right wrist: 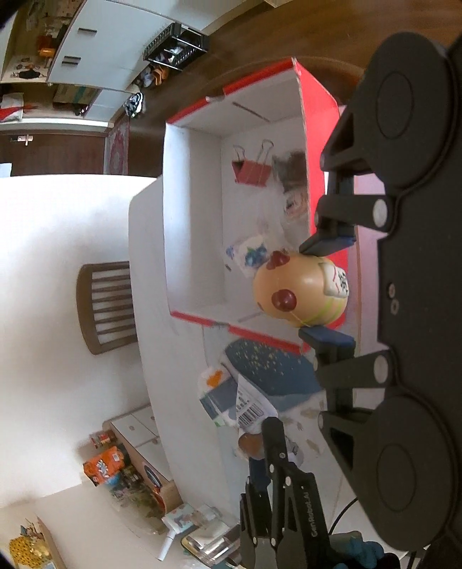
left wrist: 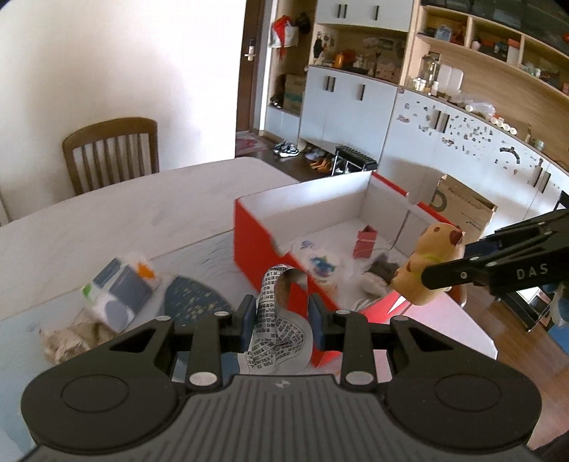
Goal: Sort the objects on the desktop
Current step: 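Carry the white packet and tan figurine over the red box with both tools, then open both tools to drop the white packet and tan figurine into the box, then withdraw both tools from the box back toward the table items, then move the left tool to the silver foil bag while the right tool approaches the white plastic bag, then grasp the silver foil bag with the left tool while the right tool grasps the white plastic bag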
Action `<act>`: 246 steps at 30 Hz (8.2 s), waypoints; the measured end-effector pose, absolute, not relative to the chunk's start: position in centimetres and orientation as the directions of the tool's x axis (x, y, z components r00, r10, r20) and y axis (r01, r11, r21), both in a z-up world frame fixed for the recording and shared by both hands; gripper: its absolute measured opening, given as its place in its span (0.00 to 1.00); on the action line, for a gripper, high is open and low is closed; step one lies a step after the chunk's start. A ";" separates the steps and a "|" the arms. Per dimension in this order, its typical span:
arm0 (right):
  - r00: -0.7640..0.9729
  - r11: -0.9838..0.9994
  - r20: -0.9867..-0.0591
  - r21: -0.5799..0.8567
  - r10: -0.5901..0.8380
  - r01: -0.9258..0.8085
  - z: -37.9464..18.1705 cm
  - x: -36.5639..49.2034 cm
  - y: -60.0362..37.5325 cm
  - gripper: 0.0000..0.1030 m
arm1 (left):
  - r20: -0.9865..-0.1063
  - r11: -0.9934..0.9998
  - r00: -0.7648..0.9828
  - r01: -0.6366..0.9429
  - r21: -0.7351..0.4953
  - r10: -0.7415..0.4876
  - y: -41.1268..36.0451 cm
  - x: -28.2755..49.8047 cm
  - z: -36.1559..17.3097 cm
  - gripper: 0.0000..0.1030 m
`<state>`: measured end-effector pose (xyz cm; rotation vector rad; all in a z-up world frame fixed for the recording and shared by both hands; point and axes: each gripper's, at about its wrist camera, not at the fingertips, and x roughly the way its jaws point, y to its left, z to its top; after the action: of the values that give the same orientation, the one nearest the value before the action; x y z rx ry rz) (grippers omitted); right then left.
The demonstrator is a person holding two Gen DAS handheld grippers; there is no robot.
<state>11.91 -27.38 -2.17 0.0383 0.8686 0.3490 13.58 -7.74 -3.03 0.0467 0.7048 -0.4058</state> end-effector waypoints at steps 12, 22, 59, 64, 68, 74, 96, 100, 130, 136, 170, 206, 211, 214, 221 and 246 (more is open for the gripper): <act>0.649 0.960 -0.711 0.157 0.272 -0.231 -1.8 14.1 -32.3 0.40 | -0.620 0.892 0.687 0.449 -0.049 -0.380 -13.4 15.5 -2.2 0.29; 0.660 0.970 -0.712 0.133 0.238 -0.205 -2.4 16.1 -35.1 0.40 | -0.635 0.873 0.668 0.487 -0.022 -0.388 -17.1 18.1 -2.9 0.29; 0.546 0.963 -0.808 0.092 0.222 -0.255 -8.8 21.7 -35.4 0.40 | -0.784 0.850 0.574 0.513 0.119 -0.237 -24.7 29.2 -9.1 0.29; 0.547 0.960 -0.807 0.088 0.225 -0.264 -8.9 21.8 -35.5 0.40 | -0.806 0.851 0.549 0.512 0.116 -0.221 -24.9 30.1 -10.0 0.31; 0.549 0.960 -0.807 0.080 0.220 -0.267 -9.1 22.3 -35.2 0.40 | -0.817 0.854 0.536 0.507 0.114 -0.210 -25.0 30.7 -10.3 0.34; 0.552 0.961 -0.804 0.085 0.223 -0.264 -9.2 23.1 -34.9 0.42 | -0.825 0.867 0.526 0.489 0.093 -0.208 -24.6 31.1 -10.2 0.45; 0.583 0.965 -0.776 0.122 0.239 -0.233 -7.7 23.1 -36.2 0.62 | -0.777 0.914 0.567 0.405 -0.027 -0.274 -20.4 29.0 -7.4 0.64; 0.593 0.959 -0.765 0.118 0.253 -0.256 -6.8 22.2 -36.3 0.62 | -0.764 0.918 0.581 0.395 -0.038 -0.282 -20.0 28.2 -6.7 0.64; 0.605 0.941 -0.729 0.168 0.320 -0.295 -3.3 17.0 -33.3 0.62 | -0.683 0.923 0.647 0.368 -0.108 -0.338 -14.1 19.3 -3.0 0.64; 0.614 0.945 -0.726 0.162 0.309 -0.284 -2.8 15.9 -30.8 0.62 | -0.676 0.921 0.647 0.368 -0.127 -0.352 -11.2 18.0 -2.7 0.64; 0.594 0.920 -0.731 0.120 0.336 -0.373 -2.8 18.5 -10.8 0.74 | -0.667 0.963 0.705 0.259 -0.072 -0.240 8.0 16.2 -4.4 0.73; 0.571 0.952 -0.783 0.090 0.248 -0.291 -9.5 29.5 -0.6 0.75 | -0.728 0.885 0.615 0.465 0.023 -0.304 11.1 22.8 -13.0 1.00; 0.565 0.962 -0.794 0.087 0.225 -0.260 -10.4 30.8 -0.1 0.75 | -0.746 0.866 0.587 0.499 0.027 -0.316 11.2 23.3 -14.2 1.00; 0.559 0.964 -0.801 0.078 0.212 -0.253 -10.7 31.6 0.5 0.75 | -0.753 0.863 0.574 0.506 0.018 -0.321 11.5 23.5 -14.8 1.00; 0.530 0.969 -0.826 0.072 0.191 -0.238 -12.8 32.5 1.3 0.75 | -0.768 0.866 0.562 0.499 0.017 -0.309 11.7 24.1 -15.8 1.00; 0.449 0.960 -0.864 0.119 0.227 -0.255 -15.0 26.9 -2.2 0.80 | -0.780 0.926 0.592 0.375 0.042 -0.204 11.3 22.7 -16.4 0.79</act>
<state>26.95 -2.17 -14.96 -0.0300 1.0642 0.2981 22.72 11.26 -16.37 0.2110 0.8761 -0.3391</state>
